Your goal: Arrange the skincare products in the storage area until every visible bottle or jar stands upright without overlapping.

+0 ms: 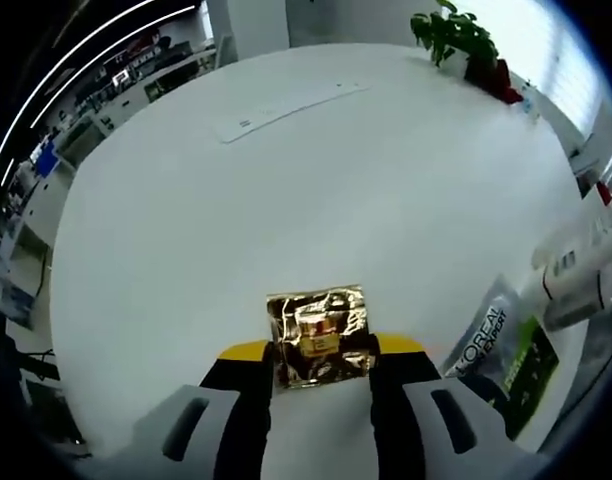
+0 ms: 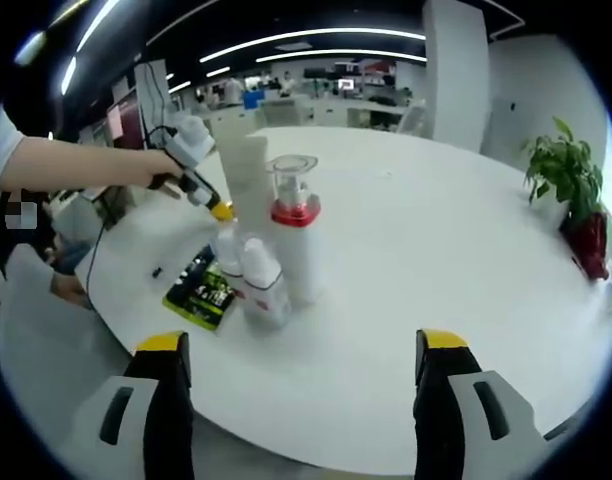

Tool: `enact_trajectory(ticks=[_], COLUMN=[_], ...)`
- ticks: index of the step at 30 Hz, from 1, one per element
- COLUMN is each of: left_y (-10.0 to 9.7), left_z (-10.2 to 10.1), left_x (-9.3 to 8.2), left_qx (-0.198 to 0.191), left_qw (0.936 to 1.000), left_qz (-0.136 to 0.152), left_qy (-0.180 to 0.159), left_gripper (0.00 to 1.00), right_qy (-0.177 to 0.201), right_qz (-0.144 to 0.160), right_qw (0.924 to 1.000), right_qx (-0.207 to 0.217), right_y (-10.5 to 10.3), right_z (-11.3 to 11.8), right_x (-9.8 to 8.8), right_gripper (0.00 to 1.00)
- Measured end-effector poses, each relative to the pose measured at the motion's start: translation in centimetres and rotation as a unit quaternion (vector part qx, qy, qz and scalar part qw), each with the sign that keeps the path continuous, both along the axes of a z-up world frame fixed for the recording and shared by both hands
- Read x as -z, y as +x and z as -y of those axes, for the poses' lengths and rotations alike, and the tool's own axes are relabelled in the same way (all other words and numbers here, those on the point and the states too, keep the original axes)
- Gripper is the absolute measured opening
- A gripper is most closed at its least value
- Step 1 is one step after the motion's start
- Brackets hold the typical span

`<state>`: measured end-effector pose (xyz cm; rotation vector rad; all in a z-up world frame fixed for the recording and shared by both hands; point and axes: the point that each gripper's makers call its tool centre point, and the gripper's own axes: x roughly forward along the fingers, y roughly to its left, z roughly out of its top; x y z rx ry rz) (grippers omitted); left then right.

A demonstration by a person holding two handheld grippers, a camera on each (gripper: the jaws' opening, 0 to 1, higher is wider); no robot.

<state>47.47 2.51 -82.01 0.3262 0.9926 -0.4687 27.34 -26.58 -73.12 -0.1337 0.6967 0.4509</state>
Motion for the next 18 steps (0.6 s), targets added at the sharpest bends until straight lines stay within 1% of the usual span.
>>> enact_trajectory(ticks=[3, 6, 10, 16, 18], left_y=[0.2, 0.1, 0.2, -0.9, -1.9], left_z=[0.1, 0.1, 0.4, 0.8, 0.9], left_x=[-0.5, -0.9, -1.5, -3.1, -3.5], left_qx=[0.000, 0.003, 0.002, 0.007, 0.010], left_qw=[1.0000, 0.9999, 0.9997, 0.9984, 0.9982], left_qz=[0.006, 0.012, 0.020, 0.046, 0.052], left_qy=[-0.007, -0.006, -0.016, -0.030, -0.030], left_gripper=[0.39, 0.39, 0.39, 0.39, 0.39], right_qy=[0.000, 0.001, 0.002, 0.007, 0.010], right_qz=[0.001, 0.002, 0.004, 0.009, 0.012], right_qw=[1.0000, 1.0000, 1.0000, 0.9999, 0.9999], right_qx=[-0.001, -0.001, -0.004, -0.004, -0.004], right_y=[0.0, 0.0, 0.0, 0.1, 0.2], right_z=[0.0, -0.1, -0.2, -0.2, -0.3], right_x=[0.0, -0.1, -0.2, -0.4, -0.5], right_gripper=[0.92, 0.92, 0.92, 0.91, 0.90])
